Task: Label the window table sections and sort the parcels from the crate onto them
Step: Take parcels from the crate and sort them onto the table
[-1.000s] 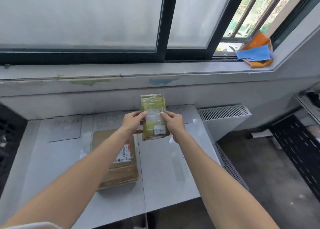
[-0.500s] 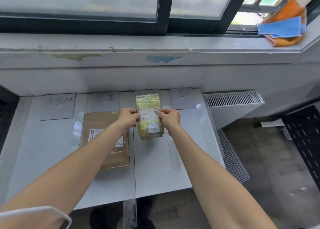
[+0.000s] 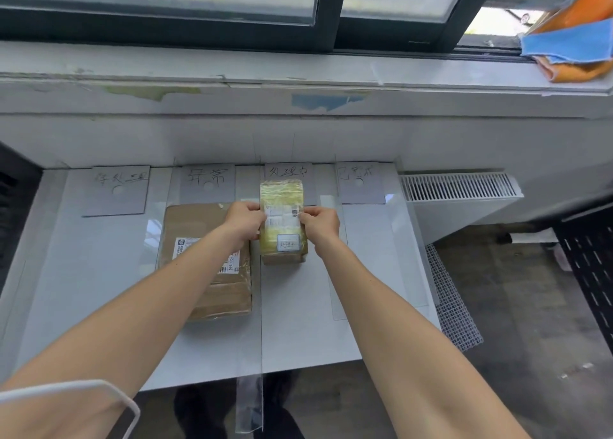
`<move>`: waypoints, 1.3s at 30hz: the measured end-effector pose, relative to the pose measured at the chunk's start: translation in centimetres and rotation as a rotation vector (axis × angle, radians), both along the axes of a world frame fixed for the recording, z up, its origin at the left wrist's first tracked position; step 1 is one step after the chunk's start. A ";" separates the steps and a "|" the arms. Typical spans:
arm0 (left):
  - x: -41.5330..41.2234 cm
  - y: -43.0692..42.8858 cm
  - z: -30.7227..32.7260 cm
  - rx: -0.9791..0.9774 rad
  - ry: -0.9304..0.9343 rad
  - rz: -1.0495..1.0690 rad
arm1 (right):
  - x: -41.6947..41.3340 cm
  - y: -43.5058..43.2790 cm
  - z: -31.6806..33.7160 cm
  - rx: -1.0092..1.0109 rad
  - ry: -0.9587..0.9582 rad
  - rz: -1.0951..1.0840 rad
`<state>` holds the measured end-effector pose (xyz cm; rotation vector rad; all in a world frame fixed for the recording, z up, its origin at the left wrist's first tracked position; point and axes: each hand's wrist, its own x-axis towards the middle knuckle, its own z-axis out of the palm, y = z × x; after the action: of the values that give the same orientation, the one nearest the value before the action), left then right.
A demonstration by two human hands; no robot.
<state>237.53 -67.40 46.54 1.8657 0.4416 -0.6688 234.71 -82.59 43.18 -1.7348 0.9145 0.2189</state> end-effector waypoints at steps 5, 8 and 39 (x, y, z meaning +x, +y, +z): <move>0.2 0.2 0.0 0.014 0.005 -0.013 | 0.1 0.2 -0.1 -0.004 0.032 0.010; 0.3 0.3 0.1 0.006 0.026 -0.018 | 0.2 0.2 0.1 -0.011 0.046 0.024; 3.8 42.9 20.5 1.057 -0.722 -0.181 | 8.1 40.7 21.9 -0.924 -0.615 1.003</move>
<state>241.37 -24.47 67.08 2.9774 0.1256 0.2575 242.83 -41.88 65.06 -2.7720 -0.4745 -0.1368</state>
